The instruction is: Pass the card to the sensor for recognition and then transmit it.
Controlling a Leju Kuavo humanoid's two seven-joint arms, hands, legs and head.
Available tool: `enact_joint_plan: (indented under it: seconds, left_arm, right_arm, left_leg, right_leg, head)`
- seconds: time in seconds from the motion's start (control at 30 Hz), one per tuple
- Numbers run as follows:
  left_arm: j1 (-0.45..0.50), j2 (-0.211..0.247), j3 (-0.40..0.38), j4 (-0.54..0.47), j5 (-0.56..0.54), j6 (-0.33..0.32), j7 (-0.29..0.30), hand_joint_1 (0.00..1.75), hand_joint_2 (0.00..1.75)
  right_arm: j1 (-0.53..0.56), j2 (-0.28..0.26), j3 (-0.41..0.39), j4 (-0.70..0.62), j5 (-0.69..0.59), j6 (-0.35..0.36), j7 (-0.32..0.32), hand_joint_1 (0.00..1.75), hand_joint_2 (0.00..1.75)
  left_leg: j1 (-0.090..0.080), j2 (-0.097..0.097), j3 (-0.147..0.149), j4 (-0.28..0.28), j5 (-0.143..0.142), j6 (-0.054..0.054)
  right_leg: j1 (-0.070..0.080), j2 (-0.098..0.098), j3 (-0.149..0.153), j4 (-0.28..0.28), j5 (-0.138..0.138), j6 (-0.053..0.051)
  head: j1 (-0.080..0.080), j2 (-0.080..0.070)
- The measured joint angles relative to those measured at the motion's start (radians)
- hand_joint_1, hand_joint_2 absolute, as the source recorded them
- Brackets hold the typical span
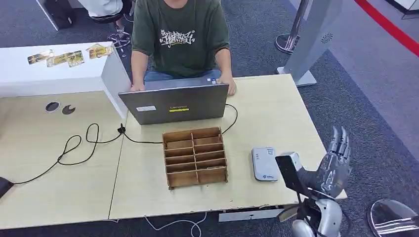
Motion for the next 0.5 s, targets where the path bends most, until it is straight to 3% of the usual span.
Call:
enact_joint_plan:
  seconds: [0.27, 0.5]
  left_arm:
    - [0.000, 0.000, 0.003, 0.000, 0.000, -0.001, 0.000, 0.00, 0.00]
    - [0.002, 0.000, 0.015, 0.000, -0.002, -0.013, 0.003, 0.00, 0.00]
  right_arm:
    - [0.030, -0.001, 0.001, -0.024, -0.038, 0.009, -0.008, 0.00, 1.75]
    - [0.037, -0.038, 0.048, -0.022, -0.088, 0.095, -0.007, 0.00, 1.75]
  left_leg:
    - [0.000, 0.000, 0.000, 0.000, 0.000, 0.000]
    - [0.000, 0.000, 0.000, 0.000, 0.000, 0.000]
  right_leg:
    - [0.000, 0.000, 0.000, 0.000, 0.000, 0.000]
    - [0.000, 0.000, 0.000, 0.000, 0.000, 0.000]
  head:
    - [0.000, 0.000]
    - [0.000, 0.000]
